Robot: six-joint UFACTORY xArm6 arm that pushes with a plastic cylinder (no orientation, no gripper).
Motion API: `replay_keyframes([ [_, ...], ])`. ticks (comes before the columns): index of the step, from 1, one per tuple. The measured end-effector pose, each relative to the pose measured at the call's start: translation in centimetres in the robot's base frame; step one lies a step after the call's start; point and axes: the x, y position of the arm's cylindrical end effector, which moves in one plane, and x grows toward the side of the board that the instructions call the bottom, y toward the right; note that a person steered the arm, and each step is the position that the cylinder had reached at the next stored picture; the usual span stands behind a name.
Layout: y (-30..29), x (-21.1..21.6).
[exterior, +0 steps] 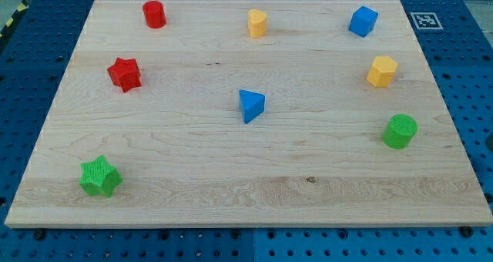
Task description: Place green circle at bottom center
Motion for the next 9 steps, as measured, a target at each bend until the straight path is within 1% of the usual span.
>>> replay_keyframes([
  [1,-2.4,0.4],
  [2,-7.7,0.5],
  [3,-6.7,0.3],
  [4,-7.2,-1.7],
  [5,-12.7,-1.8],
  [6,-18.8,-0.7],
  [7,-16.6,-1.2],
  [8,-14.3,-3.0],
  [9,-16.8,-3.6],
])
